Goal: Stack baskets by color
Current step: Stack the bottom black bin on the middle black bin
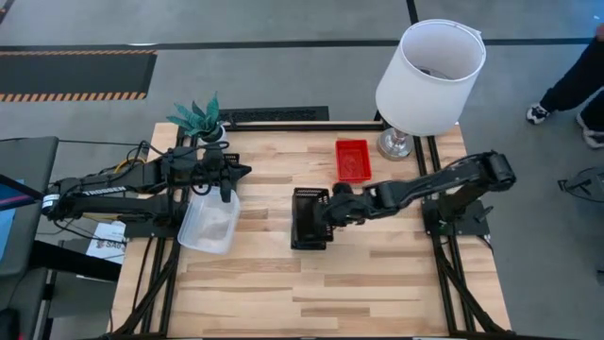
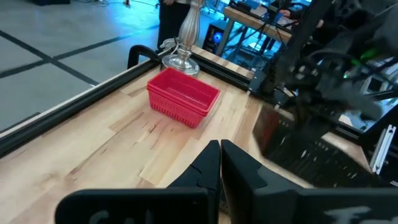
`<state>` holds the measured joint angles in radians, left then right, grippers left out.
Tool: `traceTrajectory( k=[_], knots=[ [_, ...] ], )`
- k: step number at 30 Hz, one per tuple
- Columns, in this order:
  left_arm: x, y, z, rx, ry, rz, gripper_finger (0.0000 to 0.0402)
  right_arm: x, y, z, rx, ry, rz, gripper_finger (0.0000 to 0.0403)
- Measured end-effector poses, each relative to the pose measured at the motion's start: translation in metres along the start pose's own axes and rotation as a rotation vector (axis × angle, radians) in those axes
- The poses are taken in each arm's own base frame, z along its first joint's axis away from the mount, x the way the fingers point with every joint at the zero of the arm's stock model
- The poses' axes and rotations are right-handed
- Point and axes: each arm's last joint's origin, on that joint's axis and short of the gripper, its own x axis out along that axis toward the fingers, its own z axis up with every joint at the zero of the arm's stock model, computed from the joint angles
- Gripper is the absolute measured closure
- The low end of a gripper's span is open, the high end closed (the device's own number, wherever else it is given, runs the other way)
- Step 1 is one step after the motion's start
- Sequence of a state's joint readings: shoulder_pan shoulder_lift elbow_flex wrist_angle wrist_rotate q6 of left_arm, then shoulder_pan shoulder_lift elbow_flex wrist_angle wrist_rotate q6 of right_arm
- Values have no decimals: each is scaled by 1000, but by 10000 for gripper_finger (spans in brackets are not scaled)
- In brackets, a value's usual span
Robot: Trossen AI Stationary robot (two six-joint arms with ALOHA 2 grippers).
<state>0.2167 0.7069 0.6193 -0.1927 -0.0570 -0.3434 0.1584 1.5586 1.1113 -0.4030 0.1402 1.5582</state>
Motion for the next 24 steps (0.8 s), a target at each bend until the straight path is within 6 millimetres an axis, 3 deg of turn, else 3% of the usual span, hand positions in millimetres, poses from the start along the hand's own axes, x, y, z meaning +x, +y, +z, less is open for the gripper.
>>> traceTrajectory(
  k=[5,14,21,24],
  knots=[
    [0,0,0,0,3,-6,401,17,0,4,50,68,-52,401],
    [0,-1,-1,1,26,-50,401,45,-5,-14,135,92,-136,400],
    [0,-2,-2,22,43,-72,402,64,-14,-15,143,74,-193,373],
    [0,-2,-3,20,47,-72,401,63,-17,-14,141,67,-220,359]
  ],
)
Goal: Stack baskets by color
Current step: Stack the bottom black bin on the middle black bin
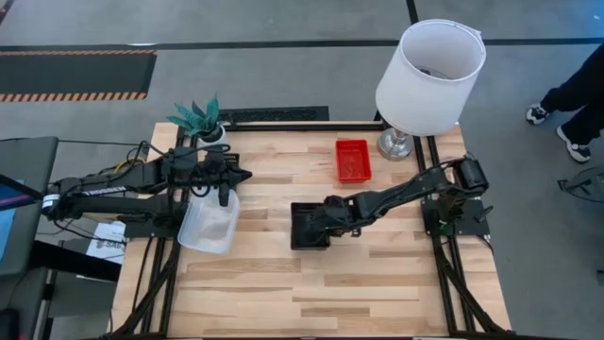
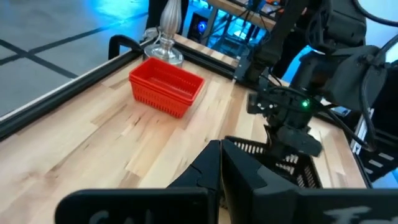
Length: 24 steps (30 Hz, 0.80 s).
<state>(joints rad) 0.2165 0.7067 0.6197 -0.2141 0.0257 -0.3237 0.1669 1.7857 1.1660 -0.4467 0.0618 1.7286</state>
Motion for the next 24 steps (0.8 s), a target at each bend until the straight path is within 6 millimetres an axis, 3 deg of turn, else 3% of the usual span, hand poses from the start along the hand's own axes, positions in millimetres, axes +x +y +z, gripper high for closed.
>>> traceTrajectory(
  k=[18,21,24],
  knots=[
    [0,0,-1,-23,8,-11,402,-6,1,6,-24,-148,18,248],
    [0,0,0,-26,7,-8,401,-7,-1,6,-32,-150,0,258],
    [0,0,0,-34,1,8,401,-5,-1,6,-37,-133,0,303]
  ],
)
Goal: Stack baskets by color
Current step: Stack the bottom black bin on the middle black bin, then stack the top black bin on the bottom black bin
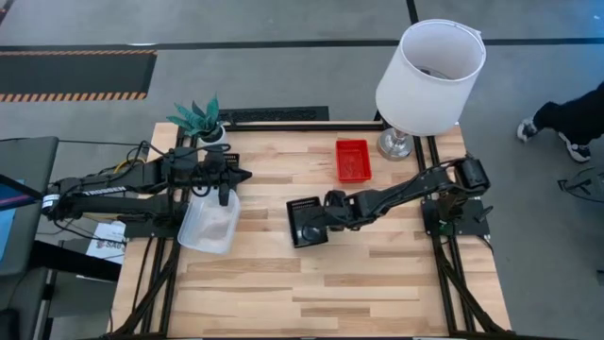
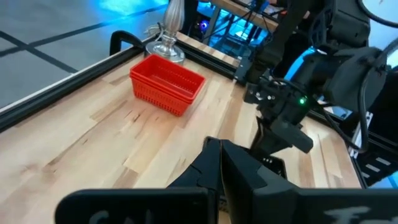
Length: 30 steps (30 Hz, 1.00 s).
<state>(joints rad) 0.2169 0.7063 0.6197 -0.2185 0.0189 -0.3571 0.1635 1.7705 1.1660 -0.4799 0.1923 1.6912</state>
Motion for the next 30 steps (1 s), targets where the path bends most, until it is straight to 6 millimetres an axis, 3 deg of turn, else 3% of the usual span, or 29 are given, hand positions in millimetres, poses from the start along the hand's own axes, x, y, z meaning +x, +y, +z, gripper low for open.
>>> traceTrajectory(
  k=[3,6,16,22,27,30],
  knots=[
    [0,0,0,-4,-5,4,401,0,-1,-3,-22,4,-4,371],
    [0,0,0,-5,-5,3,401,-1,-1,-5,-33,-25,-2,385],
    [0,1,0,-46,-6,25,401,-2,1,-11,-41,-28,32,323],
    [0,4,-3,-88,3,93,402,-4,1,-9,-109,-52,37,250],
    [7,13,-12,-209,109,266,401,-31,7,-2,-191,-150,113,184],
    [18,21,-8,-245,195,367,401,-55,10,6,-243,-209,167,159]
  ],
)
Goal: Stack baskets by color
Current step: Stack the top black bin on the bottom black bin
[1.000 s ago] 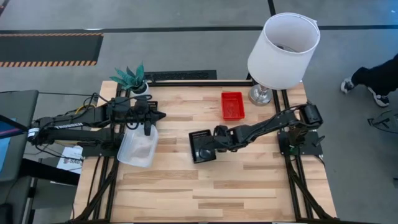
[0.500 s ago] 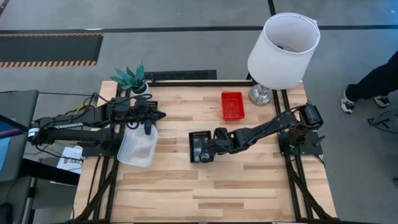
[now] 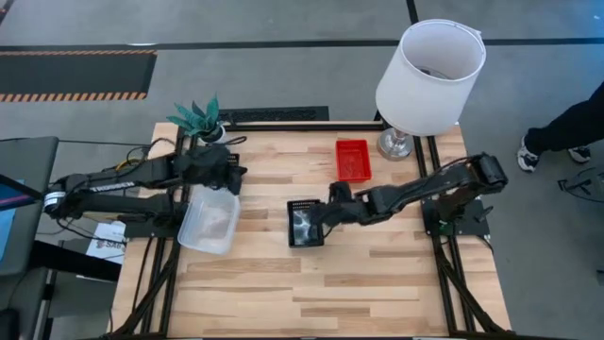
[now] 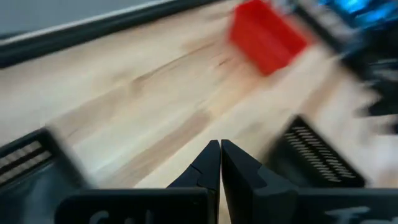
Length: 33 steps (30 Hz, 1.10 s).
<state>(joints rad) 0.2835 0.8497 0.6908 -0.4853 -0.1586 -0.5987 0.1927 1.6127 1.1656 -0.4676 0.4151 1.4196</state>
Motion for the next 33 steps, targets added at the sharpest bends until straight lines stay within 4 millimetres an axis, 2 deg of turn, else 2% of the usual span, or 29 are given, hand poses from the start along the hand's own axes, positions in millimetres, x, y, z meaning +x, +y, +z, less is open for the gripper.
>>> traceTrajectory(
  k=[6,12,18,24,29,33],
  knots=[
    [33,10,23,-50,225,290,399,-39,4,27,-87,-48,106,154],
    [67,23,31,-37,380,510,353,-63,4,31,-143,-53,162,157],
    [95,31,20,-38,472,599,270,-65,-2,20,-199,-10,108,158],
    [100,32,18,-45,424,685,200,-66,-7,11,-247,45,64,158],
    [103,31,18,-87,405,643,180,-67,-12,12,-269,72,25,158],
    [106,38,4,-128,421,660,183,-66,-14,13,-312,100,9,158]
  ],
)
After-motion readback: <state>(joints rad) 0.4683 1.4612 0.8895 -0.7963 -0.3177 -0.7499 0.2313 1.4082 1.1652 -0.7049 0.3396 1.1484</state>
